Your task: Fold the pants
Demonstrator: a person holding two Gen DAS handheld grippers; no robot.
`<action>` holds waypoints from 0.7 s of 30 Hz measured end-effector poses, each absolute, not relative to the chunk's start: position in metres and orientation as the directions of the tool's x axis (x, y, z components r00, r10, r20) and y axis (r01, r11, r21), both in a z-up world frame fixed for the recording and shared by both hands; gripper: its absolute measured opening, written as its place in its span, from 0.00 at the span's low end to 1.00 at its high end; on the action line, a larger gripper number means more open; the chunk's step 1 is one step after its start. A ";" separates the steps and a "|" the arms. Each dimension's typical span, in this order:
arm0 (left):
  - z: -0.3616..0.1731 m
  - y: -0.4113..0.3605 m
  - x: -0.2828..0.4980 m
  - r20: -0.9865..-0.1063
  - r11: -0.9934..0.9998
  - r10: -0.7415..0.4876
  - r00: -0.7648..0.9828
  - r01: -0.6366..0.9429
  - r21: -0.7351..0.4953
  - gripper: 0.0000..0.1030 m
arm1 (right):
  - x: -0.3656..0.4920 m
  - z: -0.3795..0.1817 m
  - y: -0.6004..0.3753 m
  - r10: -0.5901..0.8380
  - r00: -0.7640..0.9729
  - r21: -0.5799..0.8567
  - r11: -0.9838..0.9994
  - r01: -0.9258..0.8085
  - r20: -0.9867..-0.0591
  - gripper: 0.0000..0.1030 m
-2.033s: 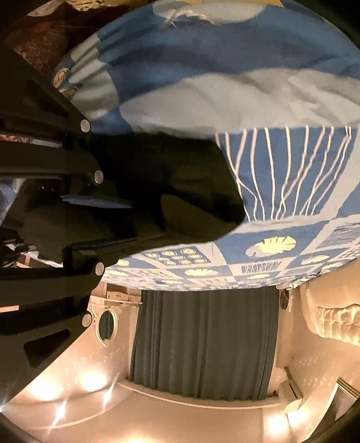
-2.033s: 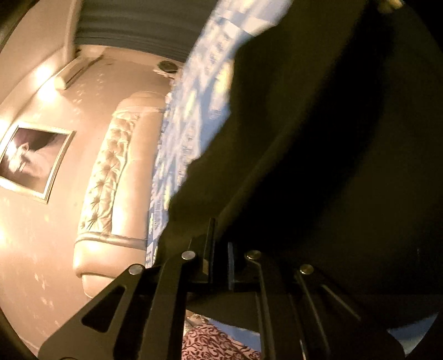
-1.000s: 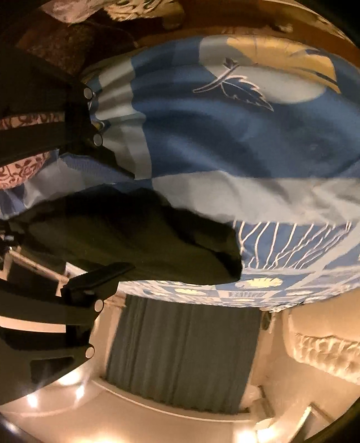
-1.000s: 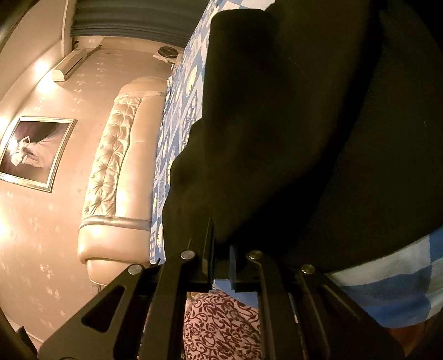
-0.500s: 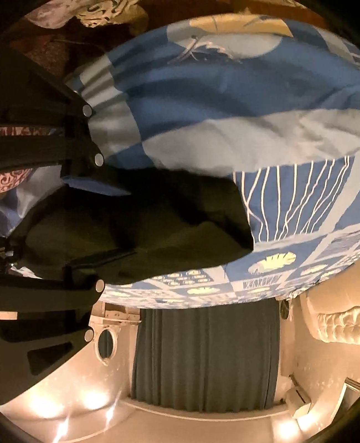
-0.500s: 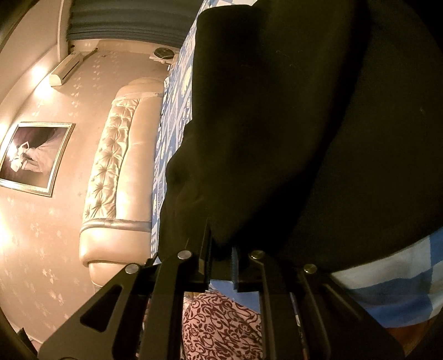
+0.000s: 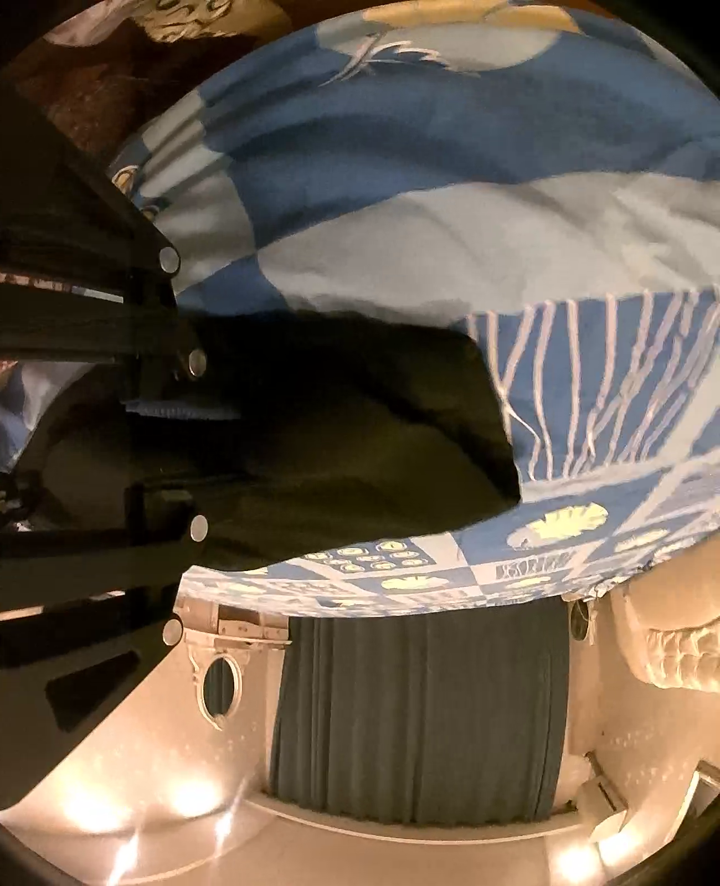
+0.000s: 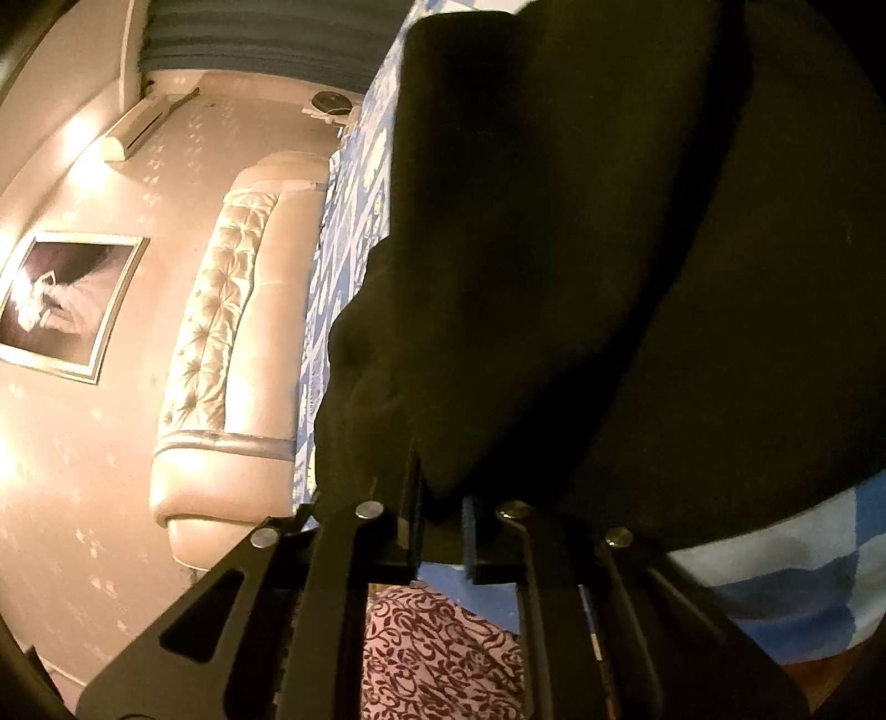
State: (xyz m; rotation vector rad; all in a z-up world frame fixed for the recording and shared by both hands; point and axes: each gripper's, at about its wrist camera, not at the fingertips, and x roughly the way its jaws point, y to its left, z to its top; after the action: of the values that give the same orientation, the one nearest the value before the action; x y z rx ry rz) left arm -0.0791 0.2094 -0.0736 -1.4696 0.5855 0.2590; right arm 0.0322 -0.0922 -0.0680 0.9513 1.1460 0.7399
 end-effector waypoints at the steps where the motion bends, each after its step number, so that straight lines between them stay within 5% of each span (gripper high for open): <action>1: -0.071 0.210 -0.082 -0.508 0.104 -0.182 0.842 -0.497 -0.861 0.15 | 0.031 -0.065 -0.092 0.871 0.271 0.903 0.430 -0.022 -0.409 0.06; 21: -0.090 0.234 -0.098 -0.489 0.130 -0.144 0.860 -0.474 -0.871 0.20 | 0.002 -0.086 -0.080 0.874 0.204 0.893 0.450 0.006 -0.441 0.06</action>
State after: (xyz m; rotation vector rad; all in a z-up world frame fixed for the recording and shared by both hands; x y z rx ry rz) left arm -0.0981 0.2337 -0.0905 -1.4390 0.5270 0.2565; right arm 0.0018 -0.0803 -0.0864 0.9247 1.2179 0.7442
